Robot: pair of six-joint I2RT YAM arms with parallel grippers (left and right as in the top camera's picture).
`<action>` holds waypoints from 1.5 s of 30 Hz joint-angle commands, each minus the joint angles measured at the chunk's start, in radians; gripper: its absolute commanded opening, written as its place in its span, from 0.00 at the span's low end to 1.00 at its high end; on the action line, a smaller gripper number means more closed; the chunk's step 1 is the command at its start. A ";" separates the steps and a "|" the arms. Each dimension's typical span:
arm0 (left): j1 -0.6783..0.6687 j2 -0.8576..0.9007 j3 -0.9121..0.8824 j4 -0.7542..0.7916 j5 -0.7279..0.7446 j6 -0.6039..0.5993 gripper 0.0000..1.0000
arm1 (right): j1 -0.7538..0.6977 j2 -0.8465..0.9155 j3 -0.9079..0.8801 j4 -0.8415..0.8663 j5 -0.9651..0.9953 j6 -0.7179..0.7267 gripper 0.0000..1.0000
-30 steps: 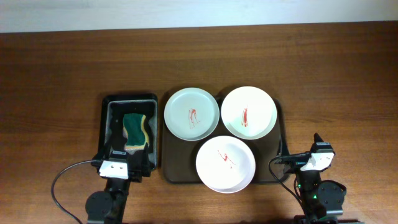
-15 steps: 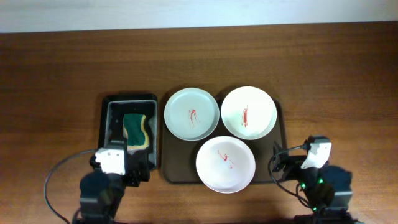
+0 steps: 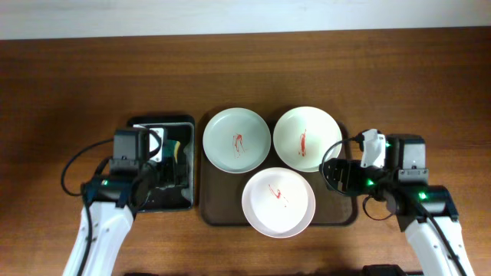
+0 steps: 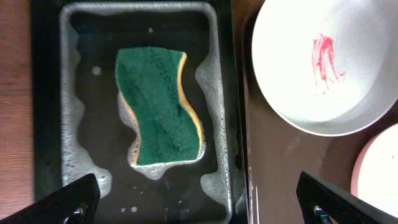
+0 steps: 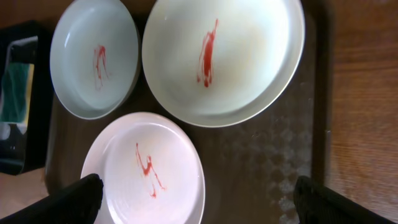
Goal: Clean dirty plates on tray and stack at the side
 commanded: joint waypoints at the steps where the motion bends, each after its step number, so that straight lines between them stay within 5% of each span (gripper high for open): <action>1: 0.003 0.142 0.018 0.043 -0.093 -0.121 0.99 | -0.005 0.058 0.018 -0.001 -0.032 0.008 0.99; 5: 0.002 0.323 0.018 0.107 -0.139 -0.125 0.93 | -0.005 0.102 0.018 -0.011 -0.032 0.008 1.00; 6: 0.002 0.365 0.018 0.132 -0.139 -0.125 0.84 | -0.005 0.103 0.018 -0.011 -0.032 0.008 0.99; 7: 0.002 0.404 0.018 0.155 -0.138 -0.144 0.67 | -0.005 0.103 0.018 -0.011 -0.032 0.008 0.96; 13: 0.002 0.487 0.018 0.169 -0.128 -0.151 0.00 | -0.005 0.103 0.018 -0.023 -0.032 0.008 0.94; 17: 0.002 0.412 0.119 0.003 -0.127 -0.150 0.00 | -0.005 0.114 0.018 -0.076 -0.032 0.007 0.93; 24: 0.002 0.371 0.109 -0.099 0.028 -0.150 0.00 | -0.004 0.361 0.018 -0.105 -0.036 0.007 0.58; 29: 0.002 0.371 0.108 -0.101 0.031 -0.151 0.00 | 0.110 0.531 0.018 -0.056 -0.069 -0.007 0.50; 31: 0.002 0.371 0.108 -0.103 0.031 -0.150 0.00 | 0.159 0.562 0.018 -0.021 -0.065 0.044 0.27; 35: 0.002 0.371 0.109 -0.101 0.031 -0.150 0.00 | 0.199 0.572 0.018 0.013 -0.066 0.061 0.04; 45: 0.002 0.275 0.143 -0.092 -0.008 -0.150 0.00 | 0.238 0.572 0.018 0.079 -0.066 0.109 0.04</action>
